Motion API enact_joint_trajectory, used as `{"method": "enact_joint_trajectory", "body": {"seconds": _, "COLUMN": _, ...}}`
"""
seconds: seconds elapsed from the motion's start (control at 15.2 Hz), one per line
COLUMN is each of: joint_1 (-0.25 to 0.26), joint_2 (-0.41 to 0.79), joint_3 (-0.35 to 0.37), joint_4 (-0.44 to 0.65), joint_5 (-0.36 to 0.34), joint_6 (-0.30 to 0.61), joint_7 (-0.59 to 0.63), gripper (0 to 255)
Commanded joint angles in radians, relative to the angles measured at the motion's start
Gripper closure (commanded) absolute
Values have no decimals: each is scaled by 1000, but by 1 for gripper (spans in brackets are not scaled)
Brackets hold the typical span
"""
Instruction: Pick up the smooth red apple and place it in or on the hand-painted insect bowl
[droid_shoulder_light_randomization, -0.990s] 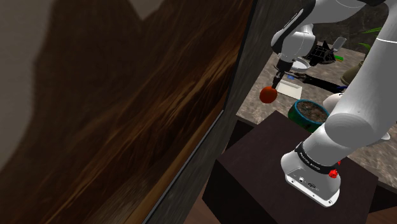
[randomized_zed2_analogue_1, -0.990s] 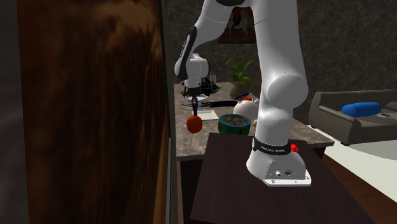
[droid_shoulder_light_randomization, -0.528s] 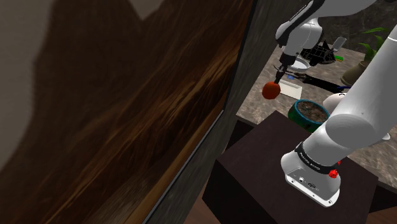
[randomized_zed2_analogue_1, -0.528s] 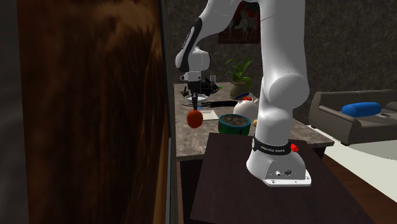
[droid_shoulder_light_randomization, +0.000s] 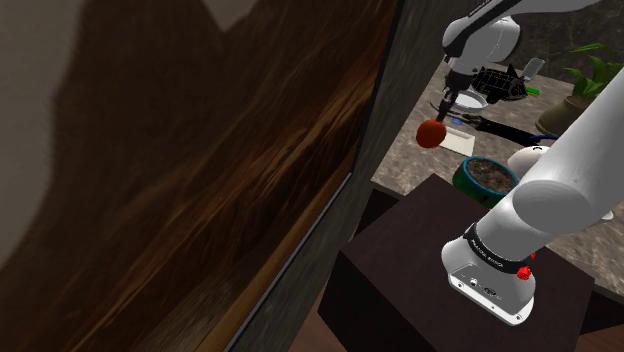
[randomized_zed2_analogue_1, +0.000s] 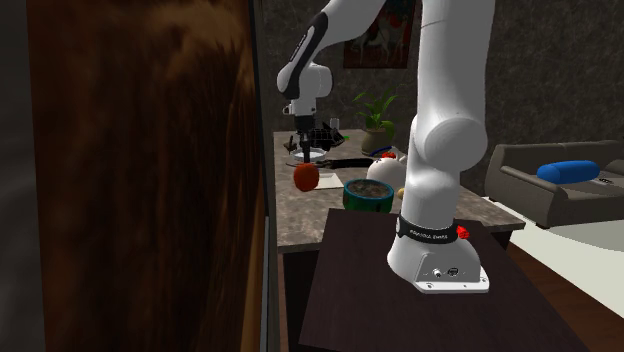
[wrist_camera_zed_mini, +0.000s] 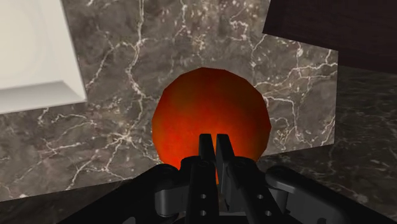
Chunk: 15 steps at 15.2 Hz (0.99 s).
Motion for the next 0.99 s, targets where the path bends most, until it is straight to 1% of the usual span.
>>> {"method": "enact_joint_trajectory", "body": {"seconds": 0.0, "joint_1": 2, "joint_2": -22, "joint_3": -2, "joint_4": 8, "joint_5": -19, "joint_6": -25, "joint_7": 14, "gripper": 255}}
{"method": "enact_joint_trajectory", "body": {"seconds": 0.46, "joint_1": 6, "joint_2": -95, "joint_3": -2, "joint_4": 44, "joint_5": -76, "joint_6": -117, "joint_7": 57, "gripper": 255}}
{"method": "enact_joint_trajectory", "body": {"seconds": 0.92, "joint_1": 7, "joint_2": -155, "joint_3": 6, "joint_4": 91, "joint_5": -115, "joint_6": -212, "joint_7": 89, "gripper": 255}}
